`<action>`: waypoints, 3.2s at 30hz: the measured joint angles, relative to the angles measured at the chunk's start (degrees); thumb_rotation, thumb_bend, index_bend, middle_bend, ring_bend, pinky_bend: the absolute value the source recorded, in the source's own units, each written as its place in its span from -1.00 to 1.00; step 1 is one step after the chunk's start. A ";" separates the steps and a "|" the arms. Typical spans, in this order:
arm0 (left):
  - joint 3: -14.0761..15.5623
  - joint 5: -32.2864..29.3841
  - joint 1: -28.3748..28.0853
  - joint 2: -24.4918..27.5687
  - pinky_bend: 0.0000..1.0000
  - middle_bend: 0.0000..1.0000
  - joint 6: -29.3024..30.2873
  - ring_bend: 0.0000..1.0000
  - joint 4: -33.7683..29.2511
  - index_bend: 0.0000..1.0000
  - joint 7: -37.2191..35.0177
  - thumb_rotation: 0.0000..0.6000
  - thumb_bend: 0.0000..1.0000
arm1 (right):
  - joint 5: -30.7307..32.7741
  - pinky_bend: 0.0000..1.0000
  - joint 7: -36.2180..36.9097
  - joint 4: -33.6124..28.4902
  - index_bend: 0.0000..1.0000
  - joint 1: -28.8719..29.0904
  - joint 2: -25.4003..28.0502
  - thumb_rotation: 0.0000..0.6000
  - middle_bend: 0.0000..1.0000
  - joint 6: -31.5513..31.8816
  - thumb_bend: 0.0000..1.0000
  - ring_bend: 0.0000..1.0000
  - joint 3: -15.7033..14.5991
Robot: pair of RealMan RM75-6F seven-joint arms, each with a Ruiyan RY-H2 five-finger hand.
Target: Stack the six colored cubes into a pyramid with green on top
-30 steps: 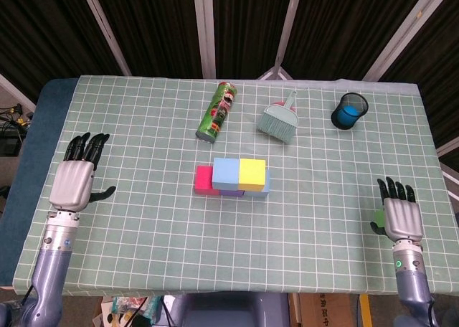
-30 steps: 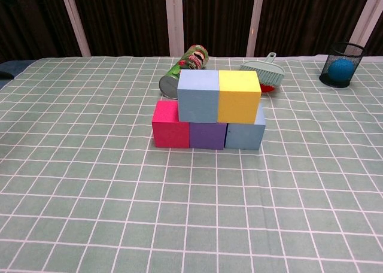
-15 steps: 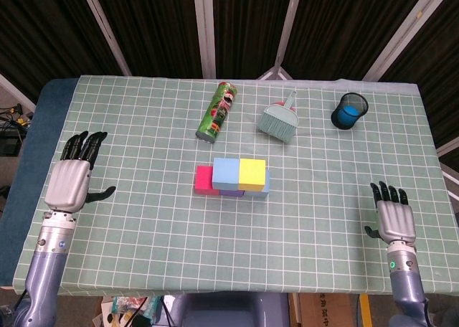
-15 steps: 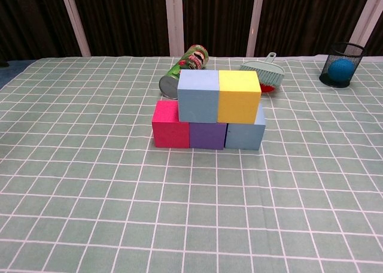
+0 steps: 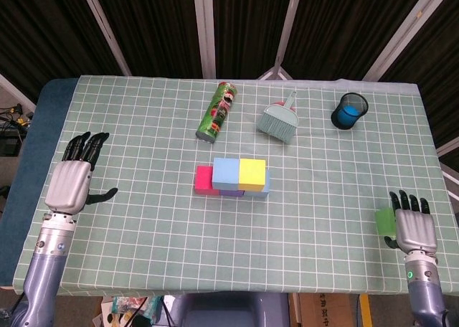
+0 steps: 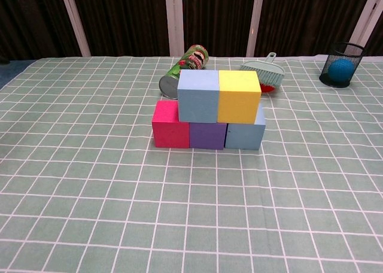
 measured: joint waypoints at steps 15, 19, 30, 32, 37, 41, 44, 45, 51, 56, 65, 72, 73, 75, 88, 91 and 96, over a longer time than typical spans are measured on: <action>-0.95 0.90 1.09 0.25 -0.90 -0.87 -0.67 -0.96 -1.06 -1.00 0.37 1.00 -0.76 | 0.75 -1.00 1.95 5.96 -1.00 2.37 2.48 1.00 -0.85 -8.42 -0.51 -0.97 -1.11; -1.20 1.05 1.31 0.24 -0.90 -0.87 -0.81 -0.96 -1.17 -1.00 0.41 1.00 -0.76 | 0.32 -1.00 2.71 8.51 -1.00 3.28 2.41 1.00 -0.72 -10.47 -0.51 -0.92 -1.32; -1.68 1.04 1.76 0.05 -0.90 -0.87 -1.62 -0.96 -1.09 -1.00 0.55 1.00 -0.76 | 1.26 -1.00 3.67 12.83 -1.00 4.60 1.42 1.00 -0.59 -13.65 -0.51 -0.88 -2.21; -1.76 1.03 1.82 0.00 -0.90 -0.87 -1.77 -0.96 -1.10 -1.00 0.59 1.00 -0.76 | 1.45 -1.00 3.72 13.19 -1.00 4.70 1.37 1.00 -0.59 -14.07 -0.51 -0.88 -2.44; -1.90 1.03 1.98 -0.07 -0.90 -0.87 -1.97 -0.96 -1.10 -1.00 0.71 1.00 -0.76 | 1.75 -1.00 3.91 13.63 -1.00 4.88 1.17 1.00 -0.56 -14.74 -0.51 -0.87 -3.00; -2.07 0.96 2.08 -0.12 -0.90 -0.87 -2.15 -0.96 -1.11 -1.00 0.74 1.00 -0.76 | 1.25 -1.00 4.20 13.86 -1.00 4.99 0.86 1.00 -0.49 -14.98 -0.51 -0.80 -3.30; -2.18 0.99 2.19 -0.19 -0.90 -0.87 -2.22 -0.96 -1.11 -1.00 0.77 1.00 -0.76 | 0.77 -1.00 4.68 14.37 -1.00 5.08 0.44 1.00 -0.41 -15.06 -0.51 -0.73 -3.41; -2.21 0.99 2.21 -0.20 -0.90 -0.87 -2.24 -0.96 -1.10 -1.00 0.77 1.00 -0.76 | 0.66 -1.00 4.84 14.55 -1.00 5.10 0.30 1.00 -0.36 -15.11 -0.51 -0.69 -3.43; -2.42 0.90 2.38 -0.32 -0.90 -0.87 -2.46 -0.96 -1.02 -1.00 0.78 1.00 -0.76 | -0.16 -1.00 5.82 15.79 -0.92 5.14 -0.64 1.00 -0.18 -15.11 -0.51 -0.54 -3.54; -2.48 0.74 2.45 -0.47 -0.90 -0.87 -2.83 -0.96 -0.88 -1.00 0.87 1.00 -0.76 | -0.94 -0.98 6.86 16.09 -0.79 4.86 -0.97 1.00 -0.14 -14.48 -0.51 -0.51 -3.49; -2.74 0.66 2.64 -0.58 -0.90 -0.87 -3.08 -0.96 -0.84 -1.00 0.88 1.00 -0.76 | -1.76 -0.98 8.62 14.34 -0.77 4.54 -0.48 1.00 -0.08 -13.18 -0.50 -0.47 -2.71; -3.11 0.93 2.82 -0.31 -0.90 -0.87 -2.96 -0.96 -1.13 -1.00 0.76 1.00 -0.76 | -0.39 -0.98 9.65 10.84 -0.77 4.81 1.23 1.00 -0.07 -12.63 -0.50 -0.47 -1.16; -3.13 0.94 2.85 -0.27 -0.90 -0.87 -2.96 -0.96 -1.15 -1.00 0.76 1.00 -0.76 | -0.23 -0.98 9.70 10.12 -0.77 4.92 1.65 1.00 -0.07 -12.46 -0.50 -0.47 -0.87; -3.13 0.93 2.87 -0.21 -0.90 -0.87 -3.07 -0.96 -1.20 -1.00 0.85 1.00 -0.76 | 0.14 -0.98 9.63 8.11 -0.77 5.28 2.88 1.00 -0.07 -11.97 -0.50 -0.47 -0.12; -3.27 -0.82 2.79 0.85 -0.90 -0.87 -4.38 -0.96 -2.24 -1.00 1.61 1.00 -0.76 | 9.71 -0.98 -1.69 -9.59 -0.77 14.39 11.61 1.00 -0.05 -7.15 -0.49 -0.47 7.61; -3.49 -1.00 2.82 1.25 -0.90 -0.87 -4.54 -0.96 -2.55 -1.00 1.20 1.00 -0.76 | 14.97 -0.98 -6.10 -13.01 -0.77 18.99 12.28 1.00 -0.05 -5.70 -0.49 -0.47 9.86; -3.99 -1.87 2.85 2.38 -0.90 -0.87 -5.13 -0.96 -3.30 -1.00 0.38 1.00 -0.76 | 25.38 -0.98 -13.45 -17.13 -0.77 27.52 11.79 1.00 -0.05 -2.74 -0.49 -0.47 13.42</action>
